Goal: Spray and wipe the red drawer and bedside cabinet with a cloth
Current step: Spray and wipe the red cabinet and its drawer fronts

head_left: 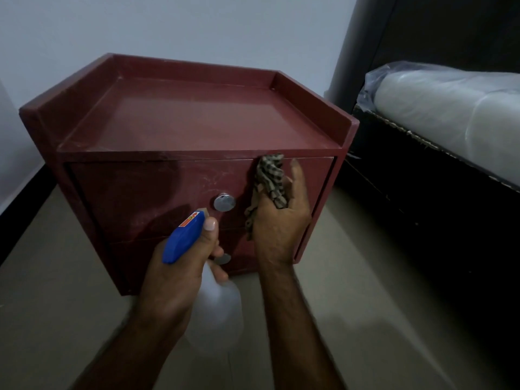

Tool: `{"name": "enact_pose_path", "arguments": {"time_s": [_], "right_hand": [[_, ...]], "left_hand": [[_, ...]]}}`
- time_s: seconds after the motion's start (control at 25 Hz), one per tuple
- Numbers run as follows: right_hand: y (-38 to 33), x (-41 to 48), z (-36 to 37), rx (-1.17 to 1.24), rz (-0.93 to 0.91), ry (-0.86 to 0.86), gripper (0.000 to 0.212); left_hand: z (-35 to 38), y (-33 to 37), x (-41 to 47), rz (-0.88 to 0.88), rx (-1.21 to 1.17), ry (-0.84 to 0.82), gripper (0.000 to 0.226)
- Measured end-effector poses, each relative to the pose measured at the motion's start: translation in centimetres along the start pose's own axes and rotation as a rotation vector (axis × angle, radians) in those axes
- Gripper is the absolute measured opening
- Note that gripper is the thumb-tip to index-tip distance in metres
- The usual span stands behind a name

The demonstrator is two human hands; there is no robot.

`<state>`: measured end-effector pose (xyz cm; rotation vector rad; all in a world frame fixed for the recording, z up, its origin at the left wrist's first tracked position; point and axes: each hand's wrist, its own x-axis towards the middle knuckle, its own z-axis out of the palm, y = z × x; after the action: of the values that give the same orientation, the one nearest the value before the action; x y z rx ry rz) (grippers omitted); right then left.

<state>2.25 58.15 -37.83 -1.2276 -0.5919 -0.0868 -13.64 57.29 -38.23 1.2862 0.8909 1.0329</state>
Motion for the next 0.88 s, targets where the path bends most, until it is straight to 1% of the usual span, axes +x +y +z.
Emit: {"name": "enact_pose_path", "arguments": {"time_s": [0.08, 0.2, 0.28, 0.36, 0.48, 0.6, 0.72, 0.8, 0.88], "right_hand": [[0.0, -0.6, 0.5, -0.012, -0.025, -0.027, 0.069], [0.0, 0.4, -0.4, -0.004, -0.018, 0.006, 0.067], [-0.1, 1.5, -1.4, 0.016, 0.025, 0.095, 0.067], [-0.1, 2.8, -2.0, 0.086, 0.092, 0.197, 0.067], [-0.7, 3.5, -1.5, 0.175, 0.160, 0.267, 0.067], [-1.5, 1.6, 0.4, 0.207, 0.178, 0.200, 0.063], [-2.2, -1.6, 2.3, 0.154, 0.142, 0.041, 0.067], [-2.6, -3.1, 2.9, 0.035, 0.023, -0.074, 0.066], [-2.5, -3.3, 2.9, -0.068, -0.085, -0.124, 0.067]], "left_hand": [[-0.1, -0.1, 0.2, -0.012, -0.009, 0.012, 0.058], [-0.4, -0.1, 0.2, 0.002, -0.020, 0.009, 0.058], [-0.7, 0.1, 0.2, 0.010, -0.026, 0.009, 0.058], [-1.0, 0.3, 0.2, 0.020, -0.023, 0.012, 0.058], [-1.4, 0.6, 0.2, 0.014, -0.057, 0.014, 0.054], [-1.6, 0.7, 0.1, 0.011, -0.057, 0.011, 0.050], [-1.8, 0.9, 0.0, 0.000, -0.058, 0.015, 0.050], [-2.0, 1.0, 0.0, 0.001, -0.054, 0.020, 0.048], [-2.2, 1.1, -0.1, 0.007, -0.053, 0.026, 0.045]]}}
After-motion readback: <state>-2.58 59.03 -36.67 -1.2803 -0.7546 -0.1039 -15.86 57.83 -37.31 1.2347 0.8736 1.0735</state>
